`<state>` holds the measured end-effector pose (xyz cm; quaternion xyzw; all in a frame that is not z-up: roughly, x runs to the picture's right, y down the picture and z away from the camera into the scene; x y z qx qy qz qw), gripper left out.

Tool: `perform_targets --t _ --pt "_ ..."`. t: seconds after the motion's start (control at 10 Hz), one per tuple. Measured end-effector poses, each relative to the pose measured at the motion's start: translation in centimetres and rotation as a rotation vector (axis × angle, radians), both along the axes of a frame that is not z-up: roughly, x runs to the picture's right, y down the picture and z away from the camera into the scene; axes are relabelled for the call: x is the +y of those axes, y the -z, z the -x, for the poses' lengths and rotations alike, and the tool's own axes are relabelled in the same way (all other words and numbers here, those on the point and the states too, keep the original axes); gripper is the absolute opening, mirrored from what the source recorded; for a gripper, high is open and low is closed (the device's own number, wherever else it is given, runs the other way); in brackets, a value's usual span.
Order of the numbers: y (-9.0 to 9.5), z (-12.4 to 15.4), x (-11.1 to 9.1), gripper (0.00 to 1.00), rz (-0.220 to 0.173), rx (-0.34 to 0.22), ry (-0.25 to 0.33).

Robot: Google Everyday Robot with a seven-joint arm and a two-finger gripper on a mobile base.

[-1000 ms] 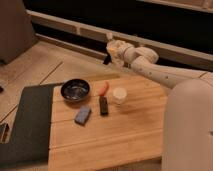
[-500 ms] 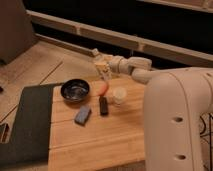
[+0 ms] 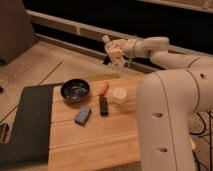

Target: Stand the bottle upright

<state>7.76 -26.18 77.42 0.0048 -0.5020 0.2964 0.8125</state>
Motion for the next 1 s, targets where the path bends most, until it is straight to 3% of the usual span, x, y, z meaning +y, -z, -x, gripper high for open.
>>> perform_targets --t 0.2,0.3,0.5,0.7,0.9,1.0 --pt "-1.8 -4.6 -0.9 0.0 -0.016 -0.021 -0.138" --pt "-3.6 -7.6 -0.4 0.0 -0.008 -0.027 -0.228" --pt "-6.0 -9.7 0.9 0.0 0.01 -0.056 -0.319" --pt "-7.4 -8.5 2.0 0.0 0.012 -0.126 -0.343" --pt "-8.6 -5.1 3.2 0.0 0.013 -0.21 -0.313" --pt "-9.3 -4.3 3.9 0.0 0.027 -0.226 -0.301"
